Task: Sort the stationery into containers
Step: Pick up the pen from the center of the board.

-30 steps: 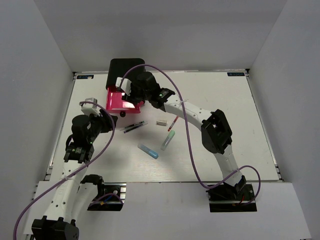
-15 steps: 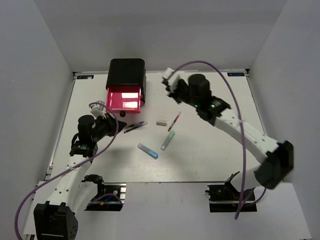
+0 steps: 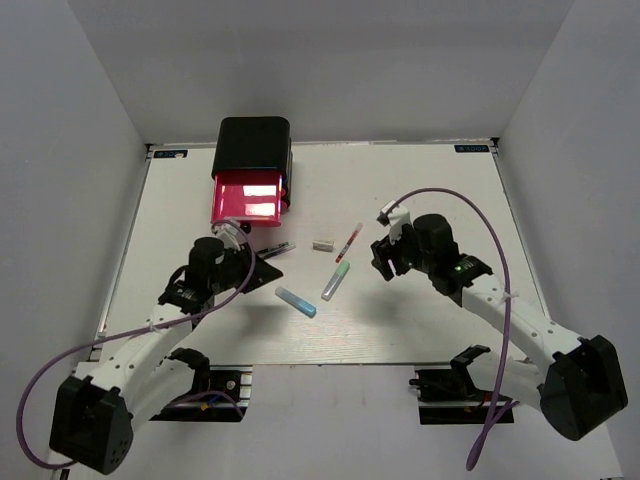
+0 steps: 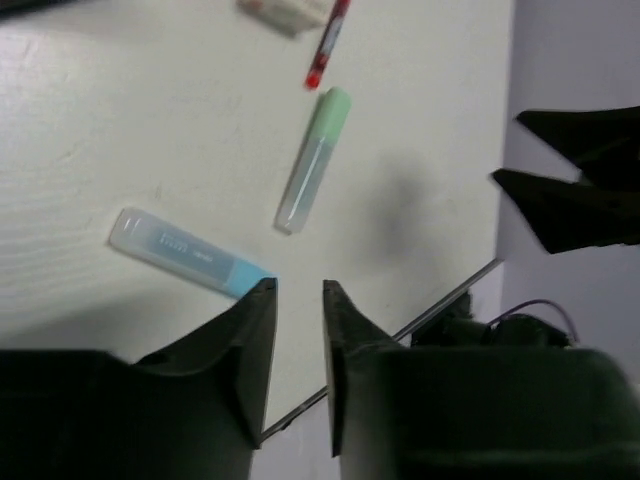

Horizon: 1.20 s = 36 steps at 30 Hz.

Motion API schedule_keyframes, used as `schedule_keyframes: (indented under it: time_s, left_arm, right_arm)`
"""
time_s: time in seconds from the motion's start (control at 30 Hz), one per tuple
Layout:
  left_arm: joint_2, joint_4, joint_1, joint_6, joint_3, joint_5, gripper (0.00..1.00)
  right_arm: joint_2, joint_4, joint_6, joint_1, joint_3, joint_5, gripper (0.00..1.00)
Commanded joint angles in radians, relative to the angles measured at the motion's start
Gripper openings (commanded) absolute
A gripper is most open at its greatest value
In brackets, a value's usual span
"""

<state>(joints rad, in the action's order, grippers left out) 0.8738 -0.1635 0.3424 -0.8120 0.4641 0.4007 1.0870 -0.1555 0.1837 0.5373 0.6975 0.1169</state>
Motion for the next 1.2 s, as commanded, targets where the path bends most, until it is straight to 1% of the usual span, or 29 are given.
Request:
schedule_keyframes:
  time_s: [0.0, 0.03, 0.07, 0.1, 0.13, 0.2, 0.23, 0.27, 0.33, 0.37, 0.4, 0.57, 0.63, 0.67, 0.73, 0.8, 0.9, 0.97, 1.03, 1.07, 1.17]
  left_arm:
    - [0.054, -0.056, 0.09, -0.088, -0.018, -0.112, 0.4]
    - [0.065, -0.07, 0.11, -0.113, -0.018, -0.152, 0.48]
    - [0.083, -0.083, 0.144, -0.124, -0.009, -0.195, 0.5]
    - [0.093, -0.084, 0.144, -0.136, -0.008, -0.195, 0.53]
    - [0.103, -0.103, 0.174, -0.147, 0.004, -0.238, 0.59]
    - [0.158, -0.119, 0.204, -0.177, 0.036, -0.275, 0.61]
    - [0.183, -0.14, 0.233, -0.187, 0.053, -0.304, 0.63]
    - [0.209, -0.152, 0.247, -0.2, 0.068, -0.315, 0.72]
    - [0.292, -0.18, 0.28, -0.22, 0.126, -0.356, 0.73]
    - [0.316, -0.217, 0.311, -0.23, 0.145, -0.374, 0.73]
    - [0.339, -0.231, 0.325, -0.245, 0.181, -0.407, 0.73]
    - [0.459, -0.319, 0.397, -0.292, 0.269, -0.488, 0.74]
    - [0.523, -0.355, 0.411, -0.334, 0.301, -0.52, 0.74]
    - [0.548, -0.408, 0.423, -0.343, 0.341, -0.53, 0.74]
    - [0.615, -0.458, 0.438, -0.366, 0.379, -0.554, 0.73]
    - [0.651, -0.528, 0.451, -0.397, 0.43, -0.585, 0.73]
    - [0.698, -0.562, 0.472, -0.427, 0.474, -0.608, 0.73]
    - [0.726, -0.571, 0.483, -0.438, 0.475, -0.617, 0.73]
    - [0.76, -0.603, 0.483, -0.449, 0.524, -0.617, 0.71]
    - [0.801, -0.649, 0.494, -0.449, 0.56, -0.617, 0.7]
    - [0.864, -0.714, 0.503, -0.449, 0.603, -0.626, 0.65]
  right_arm:
    - [-0.064, 0.117, -0.098, -0.043, -0.056, 0.046, 0.72]
    - [-0.085, 0.125, -0.096, -0.057, -0.072, 0.034, 0.72]
    - [-0.107, 0.141, -0.096, -0.074, -0.107, 0.024, 0.74]
    - [-0.127, 0.143, -0.096, -0.074, -0.118, 0.027, 0.74]
    - [-0.134, 0.145, -0.099, -0.097, -0.124, 0.039, 0.74]
    - [-0.148, 0.142, -0.101, -0.112, -0.127, 0.062, 0.74]
    - [-0.163, 0.172, -0.105, -0.122, -0.128, 0.066, 0.74]
    - [-0.165, 0.172, -0.107, -0.129, -0.128, 0.079, 0.74]
    - [-0.171, 0.175, -0.109, -0.145, -0.138, 0.086, 0.74]
    - [-0.174, 0.175, -0.109, -0.149, -0.138, 0.09, 0.74]
    - [-0.177, 0.174, -0.109, -0.158, -0.139, 0.098, 0.74]
    - [-0.216, 0.174, -0.122, -0.183, -0.145, 0.113, 0.74]
    - [-0.232, 0.175, -0.127, -0.195, -0.145, 0.11, 0.74]
    - [-0.236, 0.178, -0.128, -0.197, -0.147, 0.112, 0.74]
    - [-0.243, 0.177, -0.133, -0.207, -0.147, 0.115, 0.75]
    - [-0.252, 0.175, -0.141, -0.215, -0.144, 0.116, 0.75]
    - [-0.259, 0.175, -0.141, -0.226, -0.145, 0.122, 0.75]
    - [-0.263, 0.175, -0.141, -0.227, -0.144, 0.122, 0.75]
    - [-0.263, 0.175, -0.142, -0.229, -0.147, 0.122, 0.75]
    - [-0.266, 0.175, -0.142, -0.235, -0.144, 0.122, 0.75]
    - [-0.269, 0.175, -0.145, -0.24, -0.147, 0.125, 0.75]
